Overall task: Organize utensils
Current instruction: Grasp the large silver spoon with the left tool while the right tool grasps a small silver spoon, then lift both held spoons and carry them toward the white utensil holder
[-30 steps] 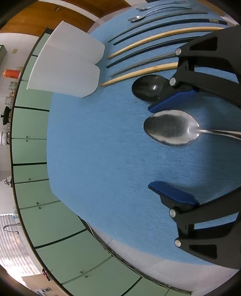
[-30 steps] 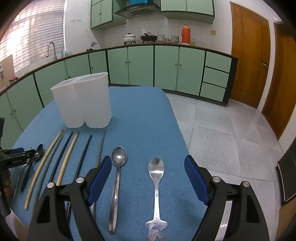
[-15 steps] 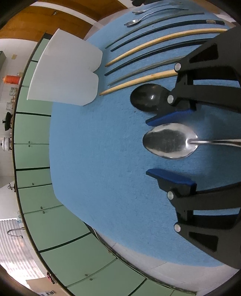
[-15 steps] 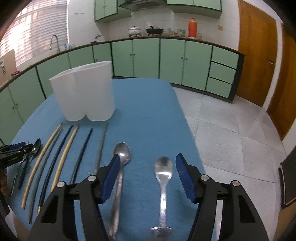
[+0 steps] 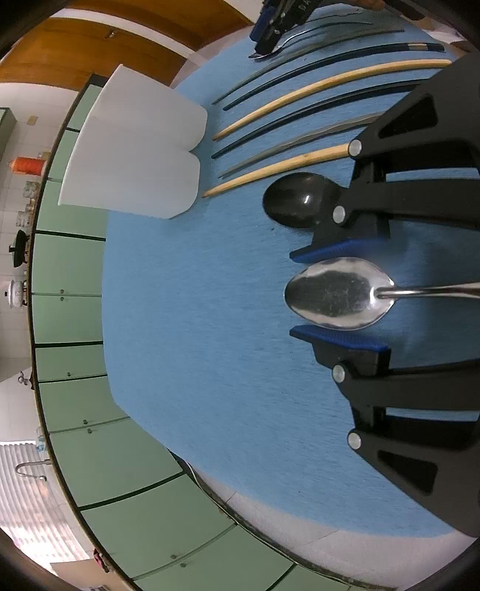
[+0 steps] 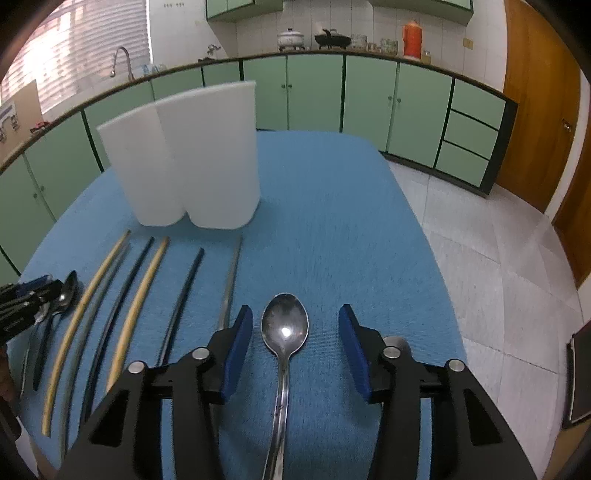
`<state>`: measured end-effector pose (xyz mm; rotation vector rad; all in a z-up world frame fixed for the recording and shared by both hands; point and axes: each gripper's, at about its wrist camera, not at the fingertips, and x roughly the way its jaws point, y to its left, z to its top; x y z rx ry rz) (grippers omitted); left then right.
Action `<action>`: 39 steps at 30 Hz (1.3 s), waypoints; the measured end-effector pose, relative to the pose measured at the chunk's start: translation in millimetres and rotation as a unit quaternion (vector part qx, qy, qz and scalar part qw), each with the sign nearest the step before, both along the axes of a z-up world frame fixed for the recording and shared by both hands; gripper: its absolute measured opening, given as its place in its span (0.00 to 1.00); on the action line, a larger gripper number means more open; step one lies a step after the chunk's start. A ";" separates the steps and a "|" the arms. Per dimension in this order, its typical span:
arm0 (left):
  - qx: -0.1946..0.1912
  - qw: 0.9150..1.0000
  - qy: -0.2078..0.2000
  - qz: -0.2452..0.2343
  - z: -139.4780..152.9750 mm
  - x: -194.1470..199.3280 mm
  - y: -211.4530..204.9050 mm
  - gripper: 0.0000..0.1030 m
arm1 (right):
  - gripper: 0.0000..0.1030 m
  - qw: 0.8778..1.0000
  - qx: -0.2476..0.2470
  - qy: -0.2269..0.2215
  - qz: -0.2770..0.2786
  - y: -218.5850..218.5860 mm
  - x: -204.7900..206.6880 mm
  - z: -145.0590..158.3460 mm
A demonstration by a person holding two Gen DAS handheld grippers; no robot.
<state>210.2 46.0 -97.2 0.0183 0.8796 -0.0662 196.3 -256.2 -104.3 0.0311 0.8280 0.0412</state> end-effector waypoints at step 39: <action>-0.079 0.982 -0.172 -0.011 85.2 -31.4 9.4 0.32 | 0.27 0.989 0.042 -0.141 0.030 6.8 -36.0 90.1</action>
